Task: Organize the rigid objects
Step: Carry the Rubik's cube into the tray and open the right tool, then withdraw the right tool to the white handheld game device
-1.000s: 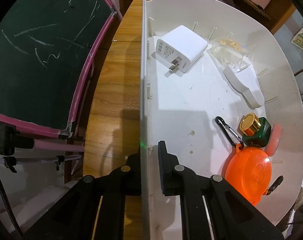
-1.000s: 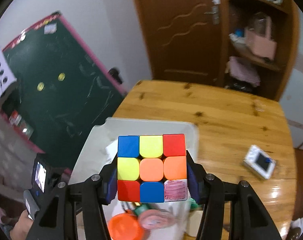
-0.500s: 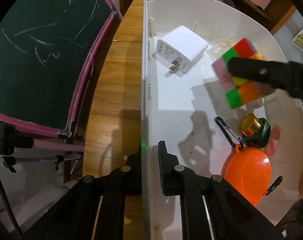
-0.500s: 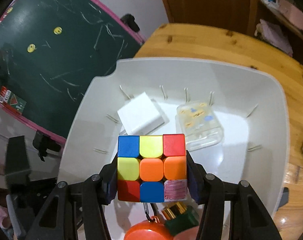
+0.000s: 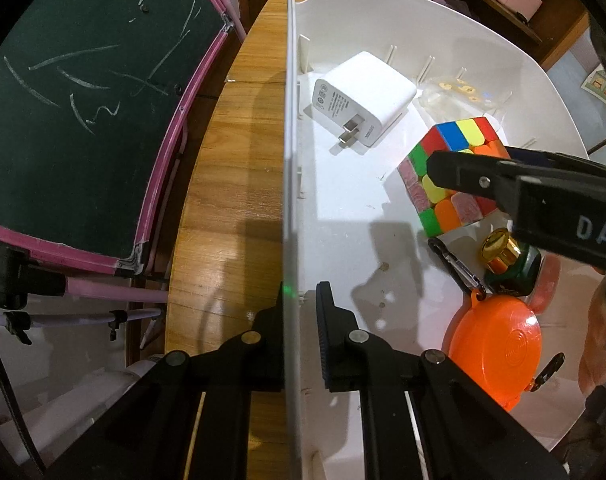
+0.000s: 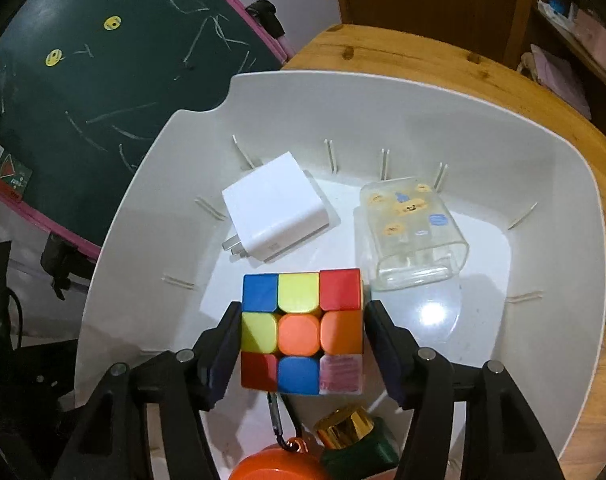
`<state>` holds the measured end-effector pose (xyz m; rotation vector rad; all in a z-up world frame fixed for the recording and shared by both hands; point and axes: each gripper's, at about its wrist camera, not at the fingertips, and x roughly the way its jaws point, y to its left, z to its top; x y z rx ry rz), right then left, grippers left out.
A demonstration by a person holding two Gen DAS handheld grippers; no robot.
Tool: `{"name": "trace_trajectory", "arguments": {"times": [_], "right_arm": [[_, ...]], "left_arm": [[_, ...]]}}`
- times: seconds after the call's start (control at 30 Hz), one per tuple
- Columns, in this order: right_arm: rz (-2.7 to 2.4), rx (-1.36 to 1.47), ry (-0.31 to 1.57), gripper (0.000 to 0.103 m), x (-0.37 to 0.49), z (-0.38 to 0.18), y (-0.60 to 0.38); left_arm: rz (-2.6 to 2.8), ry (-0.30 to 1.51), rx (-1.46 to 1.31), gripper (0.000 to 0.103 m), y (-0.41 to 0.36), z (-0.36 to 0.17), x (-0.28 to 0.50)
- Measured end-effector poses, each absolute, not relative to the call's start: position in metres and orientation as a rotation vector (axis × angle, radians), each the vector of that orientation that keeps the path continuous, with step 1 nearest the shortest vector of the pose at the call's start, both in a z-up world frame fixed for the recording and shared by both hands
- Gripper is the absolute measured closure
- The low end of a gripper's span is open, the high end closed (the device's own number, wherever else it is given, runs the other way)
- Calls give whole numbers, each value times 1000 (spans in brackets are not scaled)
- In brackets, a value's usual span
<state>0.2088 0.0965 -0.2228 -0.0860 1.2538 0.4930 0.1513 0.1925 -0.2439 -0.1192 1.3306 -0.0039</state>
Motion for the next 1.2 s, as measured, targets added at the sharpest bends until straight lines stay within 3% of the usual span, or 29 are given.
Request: {"name": "trace_trajectory", "arguments": {"times": [0.1, 1.2], "right_arm": [[500, -88, 1245, 35, 204, -219, 95], [488, -58, 1064, 35, 110, -146, 20]], "left_arm": [[-4, 1331, -119, 91, 193, -244, 151], [-4, 1332, -108, 91, 191, -244, 149]]}}
